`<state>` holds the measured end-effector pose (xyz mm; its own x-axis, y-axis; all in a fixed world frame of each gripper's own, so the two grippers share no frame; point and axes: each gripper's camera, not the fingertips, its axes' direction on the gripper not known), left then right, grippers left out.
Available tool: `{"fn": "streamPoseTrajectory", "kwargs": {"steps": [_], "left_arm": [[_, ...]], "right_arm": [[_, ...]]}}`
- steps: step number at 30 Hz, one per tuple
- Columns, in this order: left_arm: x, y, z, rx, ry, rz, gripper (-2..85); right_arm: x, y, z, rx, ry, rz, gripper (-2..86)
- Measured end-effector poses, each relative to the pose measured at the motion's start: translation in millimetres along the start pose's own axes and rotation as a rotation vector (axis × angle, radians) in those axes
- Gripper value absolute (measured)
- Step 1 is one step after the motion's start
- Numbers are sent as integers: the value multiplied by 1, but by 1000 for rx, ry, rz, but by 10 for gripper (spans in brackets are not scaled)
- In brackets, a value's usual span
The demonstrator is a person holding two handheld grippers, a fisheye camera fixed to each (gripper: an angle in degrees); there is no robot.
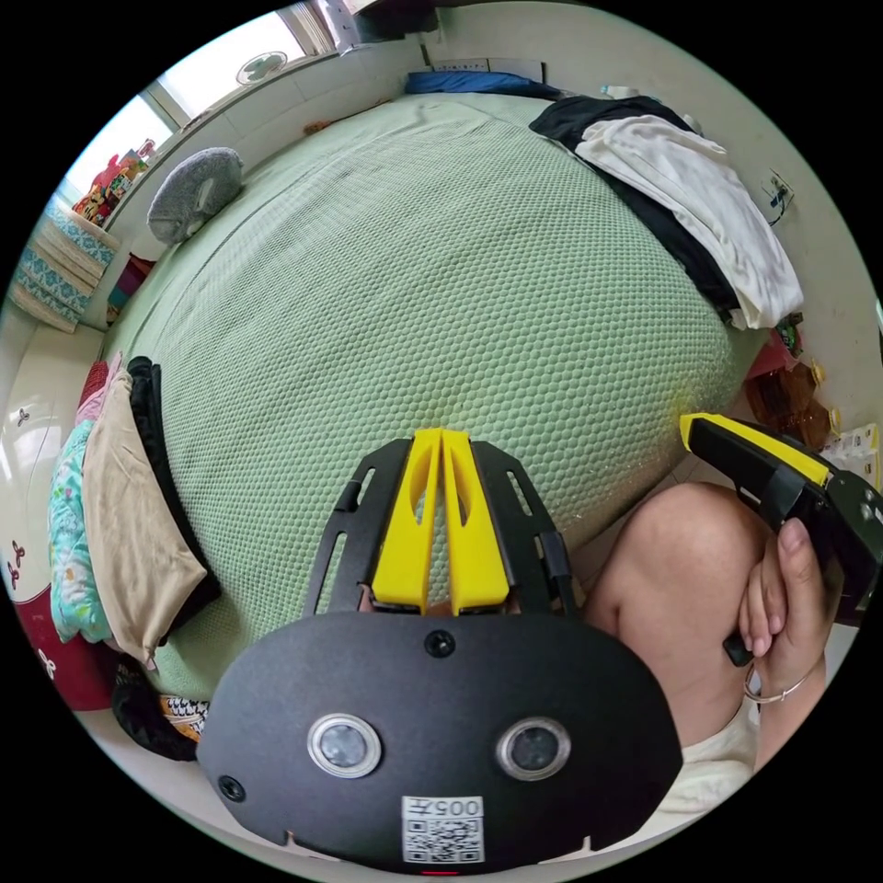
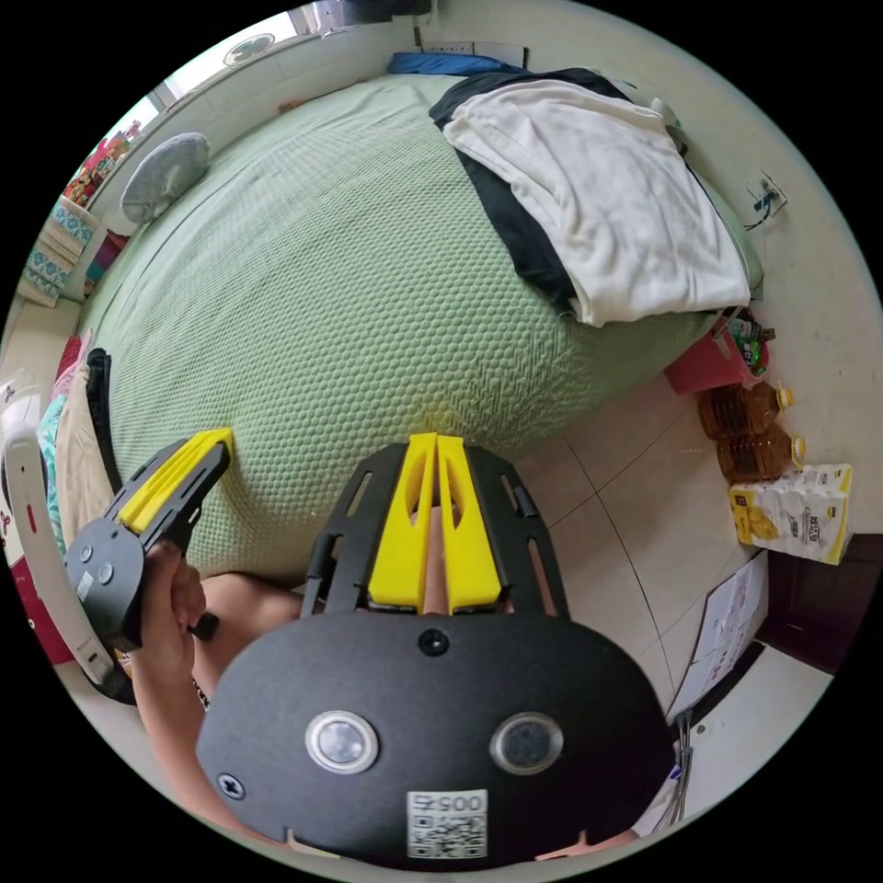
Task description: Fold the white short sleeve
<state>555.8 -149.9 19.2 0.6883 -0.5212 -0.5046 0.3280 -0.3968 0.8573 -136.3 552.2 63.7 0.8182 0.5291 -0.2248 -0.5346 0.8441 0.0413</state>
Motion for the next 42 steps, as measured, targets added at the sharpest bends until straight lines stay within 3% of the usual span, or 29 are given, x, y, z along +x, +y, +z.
{"fn": "streamPoseTrajectory", "kwargs": {"steps": [42], "left_arm": [[-9, -4, -21, 1, 42, -10, -6]], "right_arm": [[0, -3, -29, 1, -3, -7, -13]]}}
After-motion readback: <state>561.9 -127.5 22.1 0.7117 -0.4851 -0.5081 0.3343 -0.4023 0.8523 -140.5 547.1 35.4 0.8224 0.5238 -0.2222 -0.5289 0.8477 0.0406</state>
